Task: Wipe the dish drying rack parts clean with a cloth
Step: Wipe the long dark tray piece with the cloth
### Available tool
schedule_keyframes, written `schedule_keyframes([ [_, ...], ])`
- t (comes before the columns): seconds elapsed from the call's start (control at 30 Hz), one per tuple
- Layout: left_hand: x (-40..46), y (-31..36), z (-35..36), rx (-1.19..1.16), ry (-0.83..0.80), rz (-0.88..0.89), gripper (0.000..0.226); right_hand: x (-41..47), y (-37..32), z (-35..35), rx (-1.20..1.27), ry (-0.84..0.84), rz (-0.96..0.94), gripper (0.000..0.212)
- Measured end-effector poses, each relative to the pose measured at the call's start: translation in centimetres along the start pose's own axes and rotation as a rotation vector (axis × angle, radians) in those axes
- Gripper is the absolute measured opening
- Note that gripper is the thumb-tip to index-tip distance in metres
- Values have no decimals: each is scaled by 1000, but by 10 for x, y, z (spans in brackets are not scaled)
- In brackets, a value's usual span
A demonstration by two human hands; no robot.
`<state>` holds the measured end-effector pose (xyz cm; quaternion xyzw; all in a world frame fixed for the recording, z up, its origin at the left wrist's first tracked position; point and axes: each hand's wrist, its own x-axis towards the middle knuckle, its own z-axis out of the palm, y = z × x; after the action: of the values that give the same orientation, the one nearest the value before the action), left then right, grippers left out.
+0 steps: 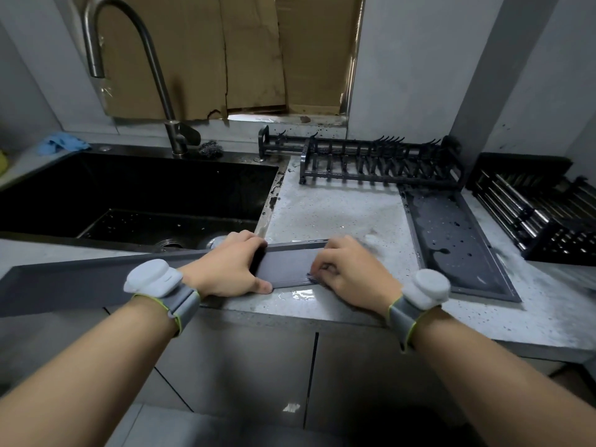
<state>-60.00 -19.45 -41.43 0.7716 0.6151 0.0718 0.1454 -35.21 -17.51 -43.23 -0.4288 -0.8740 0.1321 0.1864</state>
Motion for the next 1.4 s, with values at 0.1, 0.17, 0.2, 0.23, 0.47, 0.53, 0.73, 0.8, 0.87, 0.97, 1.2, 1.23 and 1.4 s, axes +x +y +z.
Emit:
schedule_keyframes([
  [0.1, 0, 0, 0, -5, -4, -2, 89, -2, 20, -19, -62, -19, 82, 13],
  [0.17, 0, 1, 0, -9, -7, -5, 89, 1, 17, -20, -87, -13, 87, 13],
  [0.2, 0, 1, 0, -11, -8, -6, 88, 4, 12, -19, -62, 33, 82, 11],
  [0.23, -1, 2, 0, -13, -6, -6, 88, 8, 7, -18, 1, 104, 82, 10],
  [0.47, -1, 4, -1, -6, -8, -13, 89, 56, -21, 3, 262, 242, 106, 17],
  [0.53, -1, 3, 0, -11, -3, -11, 90, 60, -20, 21, 125, 164, 61, 19],
  [0.73, -2, 0, 1, -39, 10, 0, 89, 54, -10, 30, -162, 118, -115, 27],
  [0.8, -3, 0, 1, -48, 8, 3, 88, 48, 4, 20, -208, 109, -102, 22],
  [0.87, -3, 0, 1, -49, 7, 4, 89, 42, 23, 6, -247, 101, -35, 19],
  [0.97, -2, 0, 1, -41, 4, 7, 89, 37, 41, -13, -259, 64, 57, 19],
  [1.2, -2, 1, 0, -38, 3, 4, 90, 60, -1, 10, -151, 228, -38, 20],
  [1.23, -1, 1, 0, -34, 1, 5, 90, 61, -6, 18, -132, 234, -62, 19],
  [1.4, -1, -1, 1, -44, 8, 6, 89, 61, -7, 33, -136, 148, -143, 15],
])
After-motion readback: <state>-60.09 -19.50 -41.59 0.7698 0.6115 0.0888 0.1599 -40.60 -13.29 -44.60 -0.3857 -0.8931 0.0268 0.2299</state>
